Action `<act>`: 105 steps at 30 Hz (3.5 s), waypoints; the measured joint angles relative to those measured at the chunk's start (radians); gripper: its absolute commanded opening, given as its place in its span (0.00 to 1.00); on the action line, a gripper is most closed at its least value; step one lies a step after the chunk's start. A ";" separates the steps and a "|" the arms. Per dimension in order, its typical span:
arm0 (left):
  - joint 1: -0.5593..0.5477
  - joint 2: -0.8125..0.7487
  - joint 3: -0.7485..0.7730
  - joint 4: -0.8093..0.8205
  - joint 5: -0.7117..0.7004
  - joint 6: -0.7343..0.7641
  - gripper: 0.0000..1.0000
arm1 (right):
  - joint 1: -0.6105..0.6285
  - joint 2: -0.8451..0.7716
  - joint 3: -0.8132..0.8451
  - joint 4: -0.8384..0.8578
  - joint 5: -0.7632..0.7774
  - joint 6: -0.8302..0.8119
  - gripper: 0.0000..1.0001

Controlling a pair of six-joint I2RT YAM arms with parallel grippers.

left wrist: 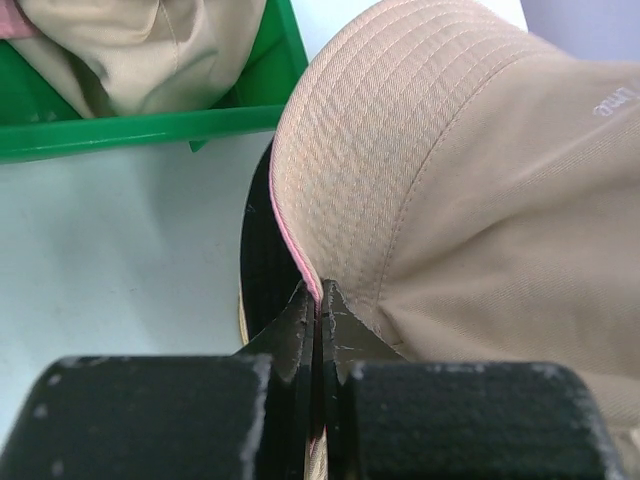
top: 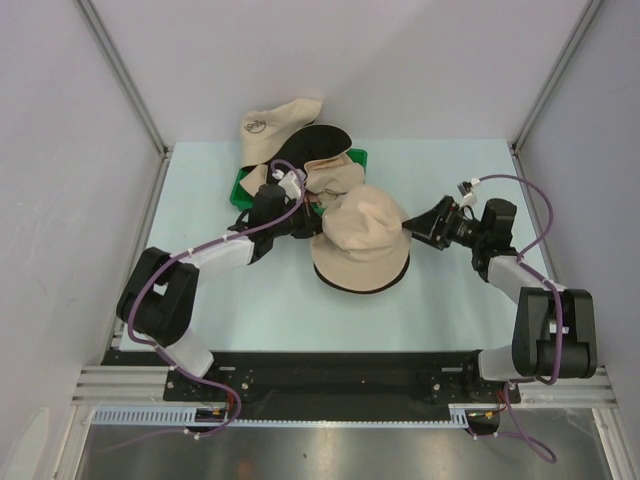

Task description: Stack the hats

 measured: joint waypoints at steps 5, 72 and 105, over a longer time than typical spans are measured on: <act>0.000 0.000 0.000 -0.008 0.000 0.013 0.00 | 0.024 0.020 0.000 0.083 -0.025 0.016 0.72; 0.085 0.097 0.474 -0.409 -0.428 0.465 0.89 | 0.068 -0.331 0.187 -0.851 0.613 -0.365 0.82; 0.084 0.249 1.052 -0.610 -0.294 0.449 0.00 | 0.068 -0.266 0.291 -0.822 0.620 -0.341 0.82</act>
